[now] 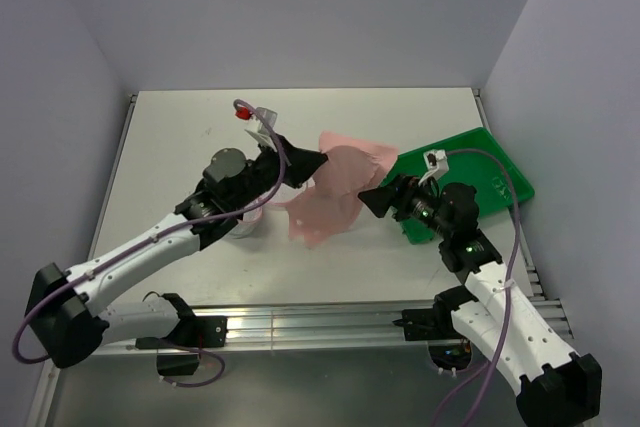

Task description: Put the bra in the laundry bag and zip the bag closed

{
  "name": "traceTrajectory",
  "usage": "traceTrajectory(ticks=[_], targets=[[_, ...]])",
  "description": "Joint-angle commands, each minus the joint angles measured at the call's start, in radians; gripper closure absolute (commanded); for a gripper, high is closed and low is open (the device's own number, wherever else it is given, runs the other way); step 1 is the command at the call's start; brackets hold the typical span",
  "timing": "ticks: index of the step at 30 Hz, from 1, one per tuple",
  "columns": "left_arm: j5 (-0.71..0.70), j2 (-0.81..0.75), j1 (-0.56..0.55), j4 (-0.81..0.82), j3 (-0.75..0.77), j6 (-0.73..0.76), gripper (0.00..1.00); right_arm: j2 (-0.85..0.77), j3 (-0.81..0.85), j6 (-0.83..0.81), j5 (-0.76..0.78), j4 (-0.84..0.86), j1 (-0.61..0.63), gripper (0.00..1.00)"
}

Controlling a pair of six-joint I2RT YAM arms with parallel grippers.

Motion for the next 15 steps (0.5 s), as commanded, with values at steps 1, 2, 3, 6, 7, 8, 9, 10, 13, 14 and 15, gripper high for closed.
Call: traceTrajectory(ticks=[1,2,3,6,7,8,9,10,13,14,15], targets=[[0.03,-0.068,-0.003,-0.062,0.035,0.049,1.0,-0.031,0.093,-0.014,-0.086,0.134,0.006,0.03],[0.037,-0.094,-0.004,-0.083,0.045,0.05,1.0,-0.036,0.107,-0.018,-0.097,0.148,0.005,0.03],[0.047,-0.105,-0.003,-0.101,0.056,0.059,1.0,-0.036,0.115,-0.024,-0.123,0.165,0.005,0.03],[0.038,-0.154,-0.004,-0.167,0.084,0.061,1.0,-0.062,0.182,-0.081,-0.227,0.116,0.006,0.04],[0.022,-0.177,-0.004,-0.18,0.098,0.059,1.0,-0.077,0.219,-0.119,-0.22,0.051,0.006,0.04],[0.015,-0.186,-0.003,-0.216,0.111,0.061,1.0,-0.097,0.233,-0.141,-0.198,0.016,0.006,0.04],[0.002,-0.2,-0.004,-0.241,0.127,0.062,1.0,-0.135,0.248,-0.155,-0.177,-0.014,0.006,0.04],[-0.011,-0.206,-0.003,-0.262,0.154,0.064,1.0,-0.153,0.274,-0.184,-0.142,-0.063,0.006,0.04],[0.008,-0.224,-0.003,-0.29,0.168,0.053,1.0,-0.191,0.329,-0.221,-0.129,-0.11,0.006,0.03],[0.022,-0.224,-0.004,-0.283,0.17,0.046,1.0,-0.196,0.34,-0.219,-0.141,-0.104,0.006,0.03],[0.034,-0.221,-0.004,-0.278,0.174,0.044,1.0,-0.19,0.349,-0.216,-0.152,-0.084,0.006,0.03]])
